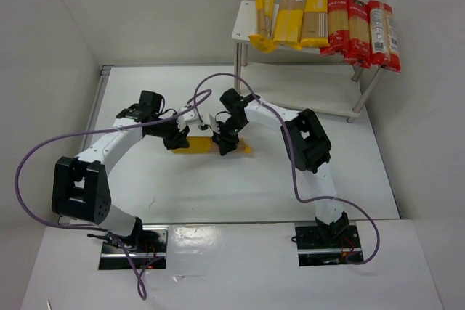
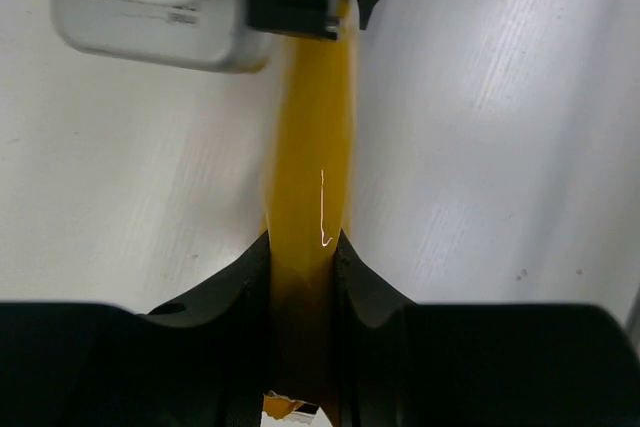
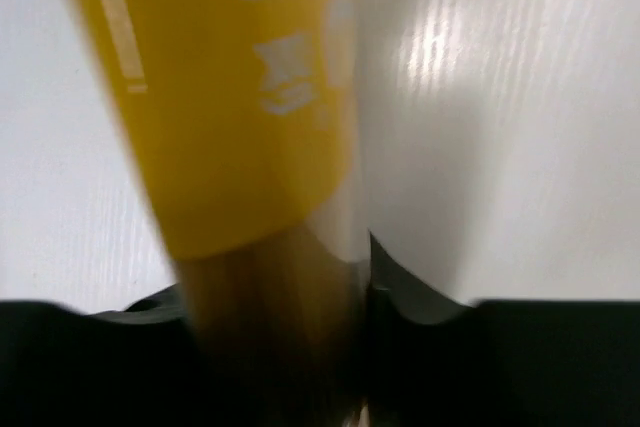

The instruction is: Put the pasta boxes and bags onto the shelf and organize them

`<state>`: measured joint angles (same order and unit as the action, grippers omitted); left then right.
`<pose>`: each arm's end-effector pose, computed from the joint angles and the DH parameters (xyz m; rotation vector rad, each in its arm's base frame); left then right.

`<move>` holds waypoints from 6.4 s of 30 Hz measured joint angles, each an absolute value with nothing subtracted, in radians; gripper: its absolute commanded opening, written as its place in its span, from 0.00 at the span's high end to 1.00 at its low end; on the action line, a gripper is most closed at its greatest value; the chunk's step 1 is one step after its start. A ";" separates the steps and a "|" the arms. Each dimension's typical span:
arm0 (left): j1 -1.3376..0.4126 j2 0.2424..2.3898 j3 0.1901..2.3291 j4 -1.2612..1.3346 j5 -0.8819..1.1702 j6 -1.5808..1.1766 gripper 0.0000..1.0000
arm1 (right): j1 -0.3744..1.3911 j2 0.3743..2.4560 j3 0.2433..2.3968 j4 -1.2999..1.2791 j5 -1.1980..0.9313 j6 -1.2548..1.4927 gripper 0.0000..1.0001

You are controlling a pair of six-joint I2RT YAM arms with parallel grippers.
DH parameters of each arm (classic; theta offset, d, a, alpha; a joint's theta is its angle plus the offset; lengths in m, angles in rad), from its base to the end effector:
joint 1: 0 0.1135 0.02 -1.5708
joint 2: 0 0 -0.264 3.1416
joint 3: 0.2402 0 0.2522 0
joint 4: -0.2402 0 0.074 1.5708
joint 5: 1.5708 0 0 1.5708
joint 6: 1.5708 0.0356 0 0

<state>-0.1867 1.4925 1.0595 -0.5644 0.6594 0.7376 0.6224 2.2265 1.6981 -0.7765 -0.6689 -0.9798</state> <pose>0.2930 -0.0775 0.2426 1.2653 2.0062 -0.5879 0.3524 0.2800 0.1527 -1.9843 1.7519 0.8413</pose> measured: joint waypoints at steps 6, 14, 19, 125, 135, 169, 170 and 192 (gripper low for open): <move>-0.178 1.477 1.056 -0.595 0.671 0.736 0.89 | 0.630 2.228 1.707 -0.767 -0.656 -0.942 1.00; -0.127 1.345 1.057 -0.546 0.702 0.644 0.00 | 0.636 2.143 1.588 -0.696 -0.565 -0.825 1.00; -0.089 1.164 1.045 -0.477 0.611 0.532 0.00 | 0.630 2.087 1.531 -0.683 -0.541 -0.753 1.00; 0.117 0.873 0.865 -0.416 0.110 0.154 0.00 | 0.789 1.911 1.279 -0.511 0.003 -0.247 1.00; 0.117 0.859 0.860 -0.416 0.110 0.154 0.00 | 0.832 1.915 1.342 -0.550 0.029 -0.206 1.00; 0.117 0.825 0.849 -0.416 0.110 0.157 0.00 | 0.770 1.846 2.289 -0.823 0.136 -0.187 1.00; 0.117 0.825 0.849 -0.416 0.110 0.157 0.00 | 0.761 1.850 2.317 -0.829 0.148 -0.188 1.00; 0.119 0.825 0.844 -0.419 0.114 0.159 0.00 | 0.471 2.076 2.920 -0.920 0.257 -0.159 1.00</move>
